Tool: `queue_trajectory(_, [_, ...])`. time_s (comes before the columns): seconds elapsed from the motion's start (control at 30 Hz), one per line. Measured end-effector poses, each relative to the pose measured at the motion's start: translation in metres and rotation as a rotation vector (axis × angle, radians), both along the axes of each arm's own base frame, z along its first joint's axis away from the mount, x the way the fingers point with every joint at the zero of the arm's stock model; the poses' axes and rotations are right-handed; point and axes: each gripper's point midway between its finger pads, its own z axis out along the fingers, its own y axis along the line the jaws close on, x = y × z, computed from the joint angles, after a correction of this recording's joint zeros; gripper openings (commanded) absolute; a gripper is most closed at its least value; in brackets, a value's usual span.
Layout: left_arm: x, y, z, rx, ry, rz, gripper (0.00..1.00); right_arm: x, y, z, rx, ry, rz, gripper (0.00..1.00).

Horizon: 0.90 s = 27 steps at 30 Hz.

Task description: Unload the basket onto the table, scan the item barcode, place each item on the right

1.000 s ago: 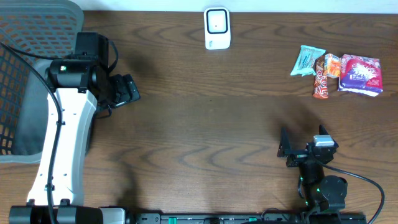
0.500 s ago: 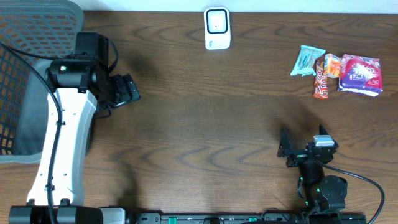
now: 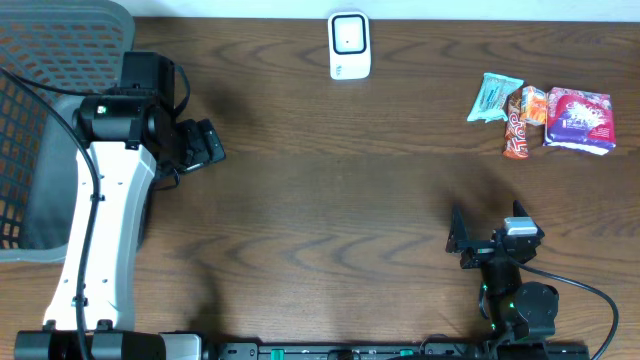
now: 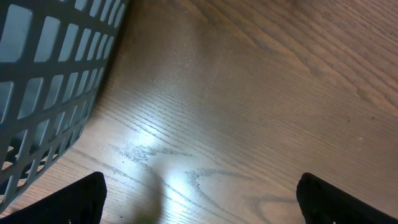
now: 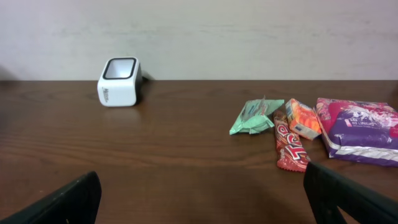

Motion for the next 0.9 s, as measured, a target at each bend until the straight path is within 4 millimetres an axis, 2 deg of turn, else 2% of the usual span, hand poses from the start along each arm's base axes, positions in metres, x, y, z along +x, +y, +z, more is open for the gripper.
queue_trajectory(0.73, [-0.0002, 0.0005, 0.0000, 0.003, 0.001, 0.001, 0.98, 0.0000, 0.0000, 0.0000, 0.000, 0.000, 0.000, 0.99])
queue_trajectory(0.9, [-0.0062, 0.0007, -0.0013, 0.001, 0.025, 0.015, 0.98, 0.0000, 0.0000, 0.0001, 0.000, 0.000, 0.000, 0.99])
